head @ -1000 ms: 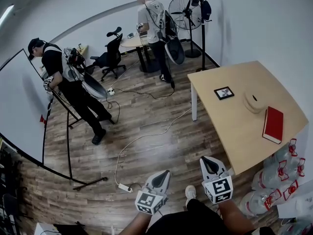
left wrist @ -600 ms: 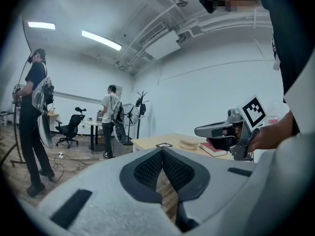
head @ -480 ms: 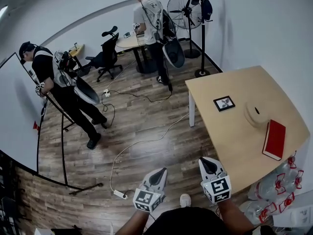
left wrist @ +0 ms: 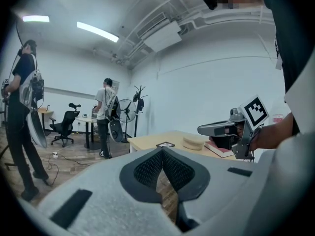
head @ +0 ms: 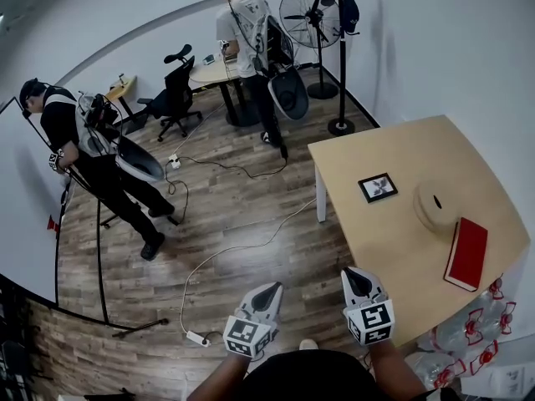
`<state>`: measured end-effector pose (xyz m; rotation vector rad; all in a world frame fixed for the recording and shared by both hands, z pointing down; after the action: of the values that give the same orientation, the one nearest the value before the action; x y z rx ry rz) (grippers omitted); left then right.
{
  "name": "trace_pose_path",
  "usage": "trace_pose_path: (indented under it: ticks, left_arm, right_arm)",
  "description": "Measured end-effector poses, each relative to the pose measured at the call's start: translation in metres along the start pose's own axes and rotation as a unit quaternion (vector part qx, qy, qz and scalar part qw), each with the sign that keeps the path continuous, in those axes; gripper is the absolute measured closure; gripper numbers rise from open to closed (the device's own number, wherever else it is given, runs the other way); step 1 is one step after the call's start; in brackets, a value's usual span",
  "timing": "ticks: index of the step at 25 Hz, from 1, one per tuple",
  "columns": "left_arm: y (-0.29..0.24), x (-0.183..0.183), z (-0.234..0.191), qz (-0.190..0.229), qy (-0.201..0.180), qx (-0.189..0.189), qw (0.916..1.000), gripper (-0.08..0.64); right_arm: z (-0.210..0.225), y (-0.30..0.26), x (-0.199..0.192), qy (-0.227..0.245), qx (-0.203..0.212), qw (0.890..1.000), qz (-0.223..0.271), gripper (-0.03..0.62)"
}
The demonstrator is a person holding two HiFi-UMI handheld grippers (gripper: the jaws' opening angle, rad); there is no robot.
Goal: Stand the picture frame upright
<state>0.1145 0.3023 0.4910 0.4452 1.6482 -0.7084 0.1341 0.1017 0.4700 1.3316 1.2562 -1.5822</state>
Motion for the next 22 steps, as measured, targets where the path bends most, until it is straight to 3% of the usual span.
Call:
trace_pose_path:
  ticks: [13, 22]
  left_arm:
    - [-0.08, 0.015, -0.04, -0.008, -0.003, -0.032, 0.9995, 0.565]
    - [-0.157, 0.028, -0.1, -0.023, -0.006, -0.084, 0.9962, 0.565]
  right_arm:
    - [0.047, -0.059, -0.002, -0.013, -0.028, 0.999, -0.008, 0.583]
    - [0.09, -0.128, 0.012, -0.019, -0.084, 0.996, -0.017, 0.582]
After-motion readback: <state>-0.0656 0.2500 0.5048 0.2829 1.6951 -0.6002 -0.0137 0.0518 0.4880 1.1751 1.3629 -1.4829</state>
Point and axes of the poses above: the fingertips, and each gripper's own axes: y backward along the fingers, z to its right, x out of its top, the point moved 4 cm from there along y, backward along the fingers, and after that the axes turned 1 degree about z, right-handed, at the moved point
